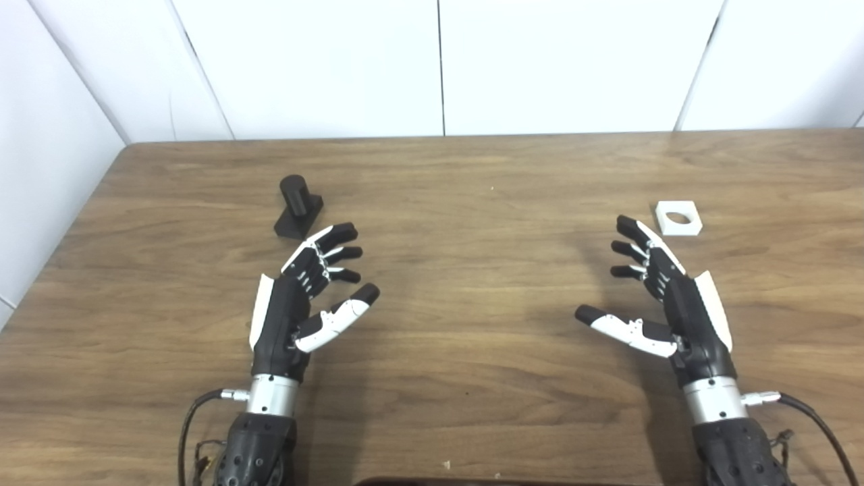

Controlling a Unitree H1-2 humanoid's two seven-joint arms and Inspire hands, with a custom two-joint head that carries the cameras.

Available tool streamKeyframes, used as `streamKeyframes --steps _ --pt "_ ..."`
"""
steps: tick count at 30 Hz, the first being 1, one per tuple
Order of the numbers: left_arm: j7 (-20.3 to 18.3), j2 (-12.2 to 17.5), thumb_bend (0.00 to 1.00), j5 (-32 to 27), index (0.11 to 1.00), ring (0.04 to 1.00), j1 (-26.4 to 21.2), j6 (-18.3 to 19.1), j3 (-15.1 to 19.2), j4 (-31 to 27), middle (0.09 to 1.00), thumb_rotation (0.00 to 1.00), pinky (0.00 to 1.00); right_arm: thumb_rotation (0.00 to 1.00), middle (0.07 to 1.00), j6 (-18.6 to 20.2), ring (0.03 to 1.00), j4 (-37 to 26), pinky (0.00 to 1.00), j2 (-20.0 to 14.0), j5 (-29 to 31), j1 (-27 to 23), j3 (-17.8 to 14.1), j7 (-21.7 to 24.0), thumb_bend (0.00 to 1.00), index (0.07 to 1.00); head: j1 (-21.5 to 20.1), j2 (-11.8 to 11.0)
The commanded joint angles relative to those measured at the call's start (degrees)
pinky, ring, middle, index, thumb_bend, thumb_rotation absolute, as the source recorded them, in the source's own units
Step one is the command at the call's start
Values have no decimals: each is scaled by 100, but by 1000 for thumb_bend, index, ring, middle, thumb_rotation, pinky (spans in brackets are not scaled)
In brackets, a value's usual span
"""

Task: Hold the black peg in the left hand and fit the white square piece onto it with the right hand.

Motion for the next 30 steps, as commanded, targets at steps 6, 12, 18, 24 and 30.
streamKeyframes --steps 6,12,18,24,30 --pt "178 -319 716 194 759 704 51 -175 -195 353 774 248 574 291 885 -465 811 87 688 -96 227 -133 -173 15 800 880 991 -290" --pt "407 -517 708 551 751 701 -36 -259 -290 469 767 207 577 260 919 -25 851 -159 762 -170 412 -47 -299 200 752 905 1405 -391" --pt "555 -567 707 769 749 713 -142 -284 -304 487 765 206 594 135 921 59 854 -277 780 -155 462 -74 -328 278 702 917 1334 -392" --pt "621 -574 728 909 745 715 -161 -122 -300 388 768 232 579 98 916 313 848 -505 756 -135 418 -106 -326 319 707 908 1345 -386" --pt "938 -542 700 1509 734 709 -205 62 -217 271 760 218 579 102 909 462 844 -611 762 -136 338 -99 -295 319 709 905 1345 -388"
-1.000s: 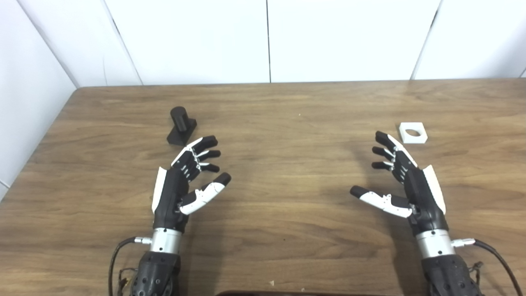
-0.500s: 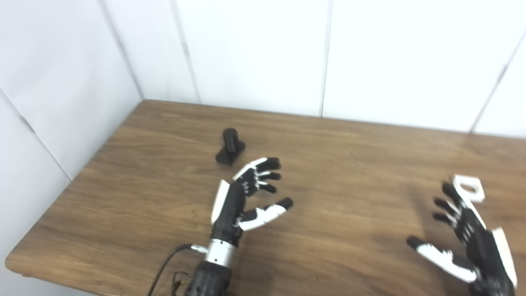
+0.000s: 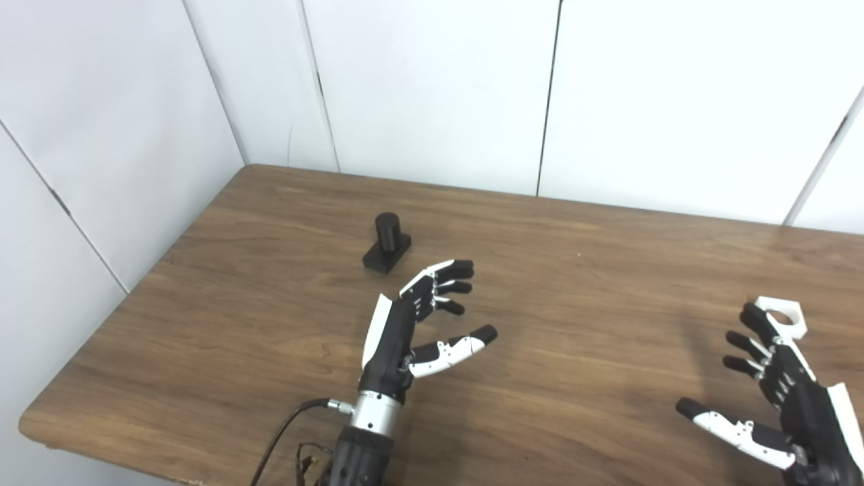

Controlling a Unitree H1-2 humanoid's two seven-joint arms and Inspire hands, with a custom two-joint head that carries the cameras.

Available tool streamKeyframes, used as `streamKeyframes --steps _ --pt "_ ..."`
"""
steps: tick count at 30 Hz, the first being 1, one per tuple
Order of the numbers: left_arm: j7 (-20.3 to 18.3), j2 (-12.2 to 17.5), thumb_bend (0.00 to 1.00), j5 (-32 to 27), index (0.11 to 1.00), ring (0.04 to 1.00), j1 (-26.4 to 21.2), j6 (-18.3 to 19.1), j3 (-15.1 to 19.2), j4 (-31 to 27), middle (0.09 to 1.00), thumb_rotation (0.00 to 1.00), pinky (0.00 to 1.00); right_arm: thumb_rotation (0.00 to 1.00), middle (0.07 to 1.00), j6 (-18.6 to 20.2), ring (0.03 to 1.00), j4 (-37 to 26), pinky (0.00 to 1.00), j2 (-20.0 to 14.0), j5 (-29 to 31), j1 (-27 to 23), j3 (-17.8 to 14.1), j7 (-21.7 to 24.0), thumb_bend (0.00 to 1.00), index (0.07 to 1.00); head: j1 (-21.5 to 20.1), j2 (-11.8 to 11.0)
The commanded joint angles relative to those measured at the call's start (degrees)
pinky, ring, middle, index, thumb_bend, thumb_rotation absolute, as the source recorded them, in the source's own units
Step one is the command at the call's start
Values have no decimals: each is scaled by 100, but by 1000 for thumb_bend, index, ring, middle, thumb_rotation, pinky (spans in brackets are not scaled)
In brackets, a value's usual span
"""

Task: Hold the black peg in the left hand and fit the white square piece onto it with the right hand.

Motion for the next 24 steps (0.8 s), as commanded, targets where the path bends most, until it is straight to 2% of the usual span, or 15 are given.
streamKeyframes --steps 1,5,9,19,24 --pt "243 -4 697 306 734 708 43 115 45 45 759 223 578 100 908 -32 843 -207 761 12 -29 -149 -2 29 711 904 -1 8" --pt "375 37 694 721 740 726 44 525 98 -209 769 252 599 55 904 3 835 -245 758 17 -23 -162 1 39 699 897 8 17" --pt "532 134 697 1211 748 743 8 823 110 -375 772 284 613 82 907 7 834 -227 744 8 -33 -180 3 41 700 900 3 16" --pt "888 278 717 1994 759 751 -162 1321 155 -592 775 266 639 62 913 141 830 -326 725 15 12 -169 -23 47 689 899 11 40" --pt "1153 379 711 2398 755 764 -262 1424 159 -565 782 265 652 42 915 162 827 -324 714 24 -16 -169 3 42 682 900 12 36"
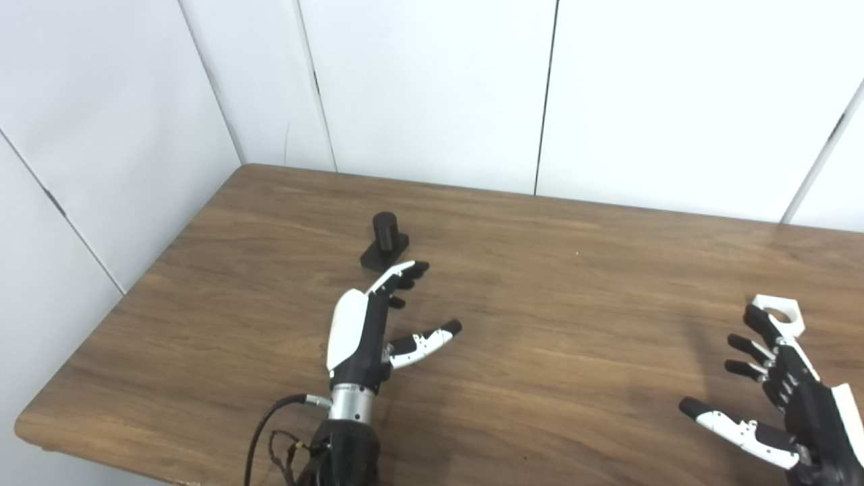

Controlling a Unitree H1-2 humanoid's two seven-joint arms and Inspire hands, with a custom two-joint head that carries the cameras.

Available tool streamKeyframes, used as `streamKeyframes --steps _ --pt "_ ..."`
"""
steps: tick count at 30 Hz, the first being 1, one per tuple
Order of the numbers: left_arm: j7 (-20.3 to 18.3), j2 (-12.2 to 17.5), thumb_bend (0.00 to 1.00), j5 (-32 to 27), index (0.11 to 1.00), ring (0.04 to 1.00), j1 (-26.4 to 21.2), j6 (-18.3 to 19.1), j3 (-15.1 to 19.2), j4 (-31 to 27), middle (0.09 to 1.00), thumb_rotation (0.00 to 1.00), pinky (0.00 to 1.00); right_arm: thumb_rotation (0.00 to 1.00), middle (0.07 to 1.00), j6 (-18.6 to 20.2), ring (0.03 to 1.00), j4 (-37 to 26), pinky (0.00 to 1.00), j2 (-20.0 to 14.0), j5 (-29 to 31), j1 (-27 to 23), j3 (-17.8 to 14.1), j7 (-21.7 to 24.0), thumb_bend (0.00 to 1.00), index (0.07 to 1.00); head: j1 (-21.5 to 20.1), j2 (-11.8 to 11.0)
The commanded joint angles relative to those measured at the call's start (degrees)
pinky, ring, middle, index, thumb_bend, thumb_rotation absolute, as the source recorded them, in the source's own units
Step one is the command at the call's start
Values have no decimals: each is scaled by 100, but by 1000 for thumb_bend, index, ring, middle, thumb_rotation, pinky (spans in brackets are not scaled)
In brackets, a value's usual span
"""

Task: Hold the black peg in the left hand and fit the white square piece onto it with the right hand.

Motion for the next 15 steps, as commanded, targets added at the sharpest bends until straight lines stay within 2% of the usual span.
streamKeyframes --steps 1,6,13,15 --pt "308 98 711 260 755 767 -216 -21 19 -155 783 269 653 41 915 -92 828 -218 726 28 6 -147 -4 23 683 902 -6 1" --pt "526 187 707 613 748 812 -263 124 11 -126 810 289 693 21 920 -120 834 -193 747 28 -3 -142 -14 5 677 907 -19 -4" --pt "759 290 734 1046 732 890 -375 365 8 -124 867 335 763 25 920 4 830 -302 713 18 -31 -112 -17 24 671 906 -13 6" --pt "798 314 738 1170 732 906 -419 474 15 -120 878 341 814 24 919 24 833 -309 725 18 -32 -111 -18 21 673 905 -18 11"
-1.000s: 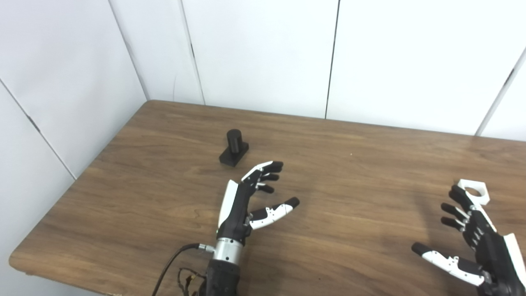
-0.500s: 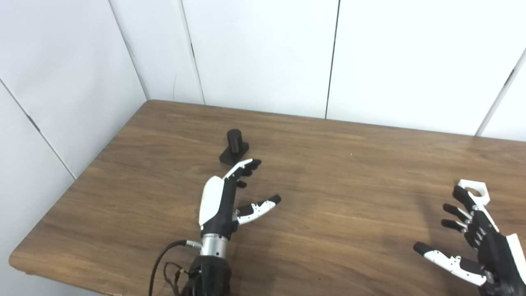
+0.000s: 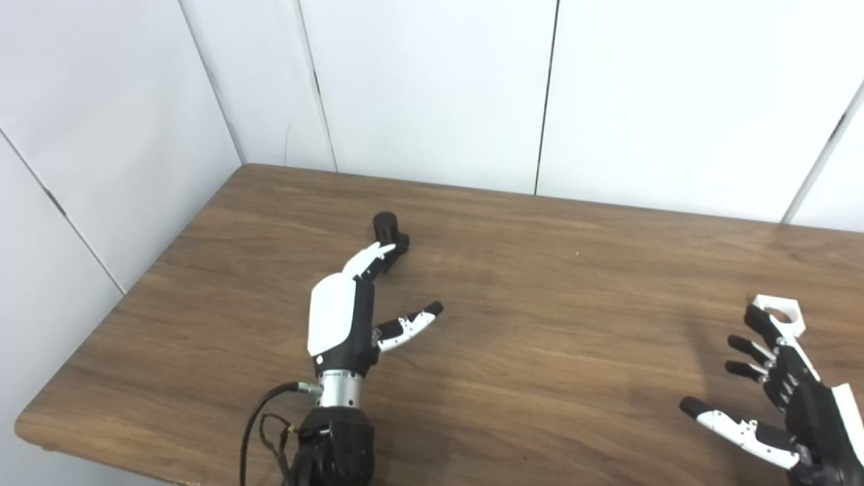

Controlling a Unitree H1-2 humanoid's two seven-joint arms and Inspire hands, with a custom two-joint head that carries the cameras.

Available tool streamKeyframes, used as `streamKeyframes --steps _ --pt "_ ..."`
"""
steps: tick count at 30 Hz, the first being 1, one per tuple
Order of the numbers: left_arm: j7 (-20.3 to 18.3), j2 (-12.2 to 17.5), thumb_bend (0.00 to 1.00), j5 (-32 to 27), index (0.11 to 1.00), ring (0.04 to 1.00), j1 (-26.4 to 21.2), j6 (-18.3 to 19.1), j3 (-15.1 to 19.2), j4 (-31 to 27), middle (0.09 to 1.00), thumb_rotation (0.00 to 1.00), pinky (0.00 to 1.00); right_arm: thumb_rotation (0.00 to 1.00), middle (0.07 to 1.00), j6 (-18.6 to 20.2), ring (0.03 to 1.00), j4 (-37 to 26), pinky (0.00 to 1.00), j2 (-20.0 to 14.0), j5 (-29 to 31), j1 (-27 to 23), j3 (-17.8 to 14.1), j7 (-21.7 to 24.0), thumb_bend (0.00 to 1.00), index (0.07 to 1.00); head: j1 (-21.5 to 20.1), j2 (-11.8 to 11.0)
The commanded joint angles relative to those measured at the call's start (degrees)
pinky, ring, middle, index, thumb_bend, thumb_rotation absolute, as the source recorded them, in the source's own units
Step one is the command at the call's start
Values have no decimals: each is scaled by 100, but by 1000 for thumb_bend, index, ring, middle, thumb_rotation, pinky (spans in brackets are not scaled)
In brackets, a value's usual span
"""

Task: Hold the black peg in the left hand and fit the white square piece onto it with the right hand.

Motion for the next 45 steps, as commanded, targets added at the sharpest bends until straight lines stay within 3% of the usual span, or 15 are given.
streamKeyframes --steps 1,7,17,27,32,35,40,45 --pt "223 126 739 282 731 921 -276 130 21 -120 888 346 877 25 920 -86 837 -197 734 18 10 -112 -18 21 673 905 5 4" --pt "428 299 738 803 734 946 -479 470 -32 27 909 362 993 3 919 -96 841 -193 737 9 50 -118 -33 23 671 903 6 1" --pt "796 430 803 1271 724 970 -995 1140 -50 534 950 441 995 0 914 -74 831 -233 713 5 63 -120 -39 28 670 893 -9 -6" --pt "583 584 845 1085 734 976 -1430 1665 -89 1040 989 500 941 55 891 -9 793 -235 650 29 -82 -137 -12 6 682 869 -82 -19" --pt "628 669 877 996 732 967 -1612 1787 -147 1372 987 480 871 43 896 89 805 -325 668 33 -104 -103 -2 25 680 867 -111 -12" --pt "630 707 880 918 731 977 -1724 1868 -159 1584 994 501 884 36 896 85 806 -342 668 32 -114 -90 4 19 673 864 -129 -6" --pt "291 655 878 829 705 999 -1919 2278 -98 1858 1000 512 980 31 896 98 808 -341 670 59 -135 -96 8 -8 672 862 -169 2" --pt "125 598 910 857 712 1000 -1983 2307 11 2067 1000 553 996 15 895 91 802 -341 661 90 -164 -103 17 -31 684 855 -190 11"
